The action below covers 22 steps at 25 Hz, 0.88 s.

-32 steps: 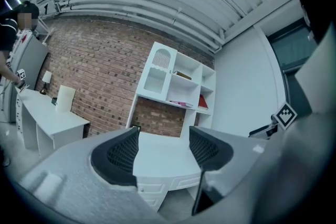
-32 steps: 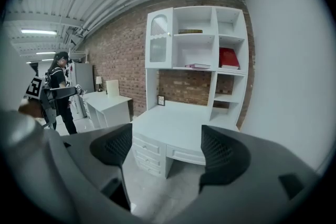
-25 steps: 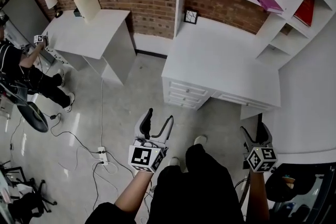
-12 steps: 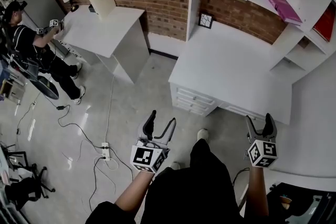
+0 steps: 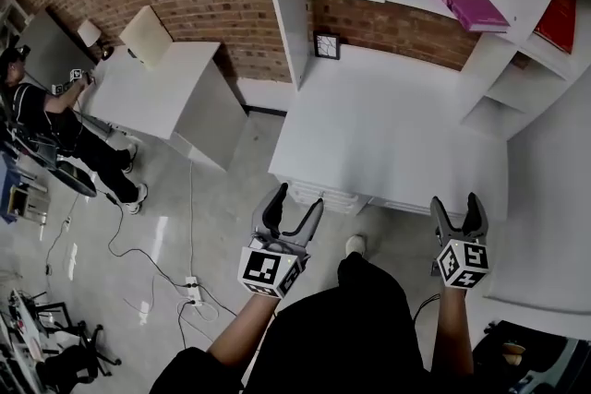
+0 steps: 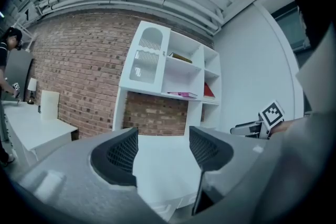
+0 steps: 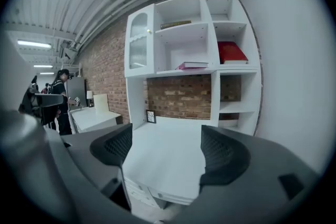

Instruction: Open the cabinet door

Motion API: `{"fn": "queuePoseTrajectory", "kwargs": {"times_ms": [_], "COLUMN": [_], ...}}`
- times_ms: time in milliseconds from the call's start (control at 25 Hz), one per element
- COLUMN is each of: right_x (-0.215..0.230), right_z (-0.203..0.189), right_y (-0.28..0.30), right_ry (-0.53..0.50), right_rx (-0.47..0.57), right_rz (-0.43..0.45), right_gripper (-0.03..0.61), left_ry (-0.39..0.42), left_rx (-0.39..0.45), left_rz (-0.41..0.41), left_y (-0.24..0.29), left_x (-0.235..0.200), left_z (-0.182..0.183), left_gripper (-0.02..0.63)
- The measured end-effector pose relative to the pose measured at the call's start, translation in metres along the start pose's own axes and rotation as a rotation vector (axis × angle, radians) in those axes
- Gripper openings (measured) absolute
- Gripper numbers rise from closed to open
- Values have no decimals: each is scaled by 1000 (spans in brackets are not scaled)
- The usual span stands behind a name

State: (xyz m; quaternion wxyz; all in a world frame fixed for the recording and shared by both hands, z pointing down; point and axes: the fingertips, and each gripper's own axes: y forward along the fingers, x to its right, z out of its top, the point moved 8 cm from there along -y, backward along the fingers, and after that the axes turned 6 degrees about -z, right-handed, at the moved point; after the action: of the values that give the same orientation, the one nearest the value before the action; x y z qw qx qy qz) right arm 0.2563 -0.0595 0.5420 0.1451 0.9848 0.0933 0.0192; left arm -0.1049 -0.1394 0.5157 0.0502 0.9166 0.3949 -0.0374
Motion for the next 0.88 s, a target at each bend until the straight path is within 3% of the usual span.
{"fn": "queuePoseTrajectory", "kwargs": {"times_ms": [240,360,560,880], "right_x": [21,28,33,43], "right_z": [14,22,39,50], "right_y": [49,76,109,151], "right_ry": [23,39,150,111], "right_rx": [1,-2,4,-5], "right_rz": [54,88,133,179], "right_gripper": [403,403,403,403], "left_ry": [-56,-38,-26,-21], "left_rx": [15,30,51,100], "left_rz": [10,11,17,19], "left_y": [54,82,117,176], "left_x": [-5,-6,-13,-14], "left_z": [15,27,42,57], "left_gripper": [299,299,299,299]}}
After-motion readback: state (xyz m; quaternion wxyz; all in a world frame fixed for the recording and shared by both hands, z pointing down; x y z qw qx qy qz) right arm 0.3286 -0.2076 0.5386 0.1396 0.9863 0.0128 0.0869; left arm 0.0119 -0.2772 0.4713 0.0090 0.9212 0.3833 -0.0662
